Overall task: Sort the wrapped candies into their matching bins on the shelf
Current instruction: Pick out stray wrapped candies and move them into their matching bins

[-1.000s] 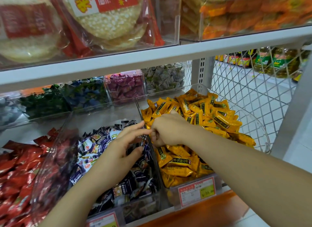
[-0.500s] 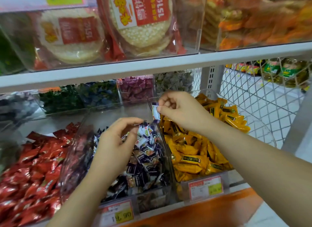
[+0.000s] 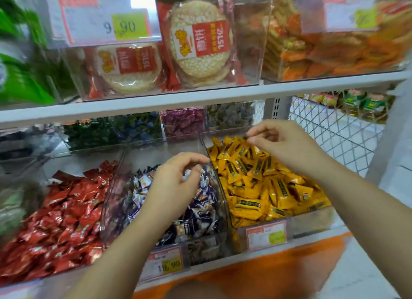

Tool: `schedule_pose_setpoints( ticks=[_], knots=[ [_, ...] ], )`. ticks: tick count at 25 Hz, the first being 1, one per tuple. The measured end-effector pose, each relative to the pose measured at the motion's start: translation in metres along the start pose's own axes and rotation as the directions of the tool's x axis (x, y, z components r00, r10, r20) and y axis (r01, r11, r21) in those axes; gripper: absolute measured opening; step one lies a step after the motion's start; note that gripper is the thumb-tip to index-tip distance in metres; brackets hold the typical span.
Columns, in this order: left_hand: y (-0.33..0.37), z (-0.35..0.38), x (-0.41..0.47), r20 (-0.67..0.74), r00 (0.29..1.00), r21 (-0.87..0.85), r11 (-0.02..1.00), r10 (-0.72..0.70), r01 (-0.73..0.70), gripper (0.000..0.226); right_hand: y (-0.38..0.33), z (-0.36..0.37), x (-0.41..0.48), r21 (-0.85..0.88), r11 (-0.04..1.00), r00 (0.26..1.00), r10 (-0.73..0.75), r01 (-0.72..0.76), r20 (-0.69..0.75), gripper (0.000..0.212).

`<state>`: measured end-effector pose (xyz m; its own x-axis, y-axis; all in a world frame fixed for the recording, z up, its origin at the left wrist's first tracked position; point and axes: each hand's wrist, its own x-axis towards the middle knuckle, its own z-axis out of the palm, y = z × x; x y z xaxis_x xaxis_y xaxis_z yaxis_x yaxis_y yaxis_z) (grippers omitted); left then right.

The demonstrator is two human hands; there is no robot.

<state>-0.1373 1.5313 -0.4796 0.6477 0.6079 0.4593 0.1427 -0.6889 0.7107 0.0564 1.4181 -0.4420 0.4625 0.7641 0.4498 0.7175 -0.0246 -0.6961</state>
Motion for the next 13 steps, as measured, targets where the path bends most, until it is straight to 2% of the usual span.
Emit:
schedule_pose_setpoints(
  ticks=[3, 7, 10, 13],
  knots=[
    [0.024, 0.028, 0.015, 0.192, 0.975, 0.044, 0.992, 0.112, -0.122, 0.024, 0.027, -0.034, -0.029, -0.002, 0.998, 0.994, 0.069, -0.07, -0.084, 0.019],
    [0.041, 0.072, 0.035, 0.556, 0.809, 0.145, 0.936, 0.192, -0.321, 0.03, 0.065, -0.055, -0.059, -0.18, 0.97, 0.986, 0.15, -0.161, -0.076, 0.016],
    [0.05, 0.108, 0.05, 0.646, 0.717, 0.171, 0.865, 0.264, -0.472, 0.037, 0.088, -0.063, -0.068, -0.259, 0.958, 0.992, 0.113, -0.124, -0.057, 0.012],
    [0.043, 0.131, 0.062, 0.73, 0.659, 0.32, 0.762, 0.18, -0.563, 0.035, 0.097, -0.061, -0.068, -0.356, 0.934, 1.0, 0.02, -0.025, -0.017, 0.018]
  ],
)
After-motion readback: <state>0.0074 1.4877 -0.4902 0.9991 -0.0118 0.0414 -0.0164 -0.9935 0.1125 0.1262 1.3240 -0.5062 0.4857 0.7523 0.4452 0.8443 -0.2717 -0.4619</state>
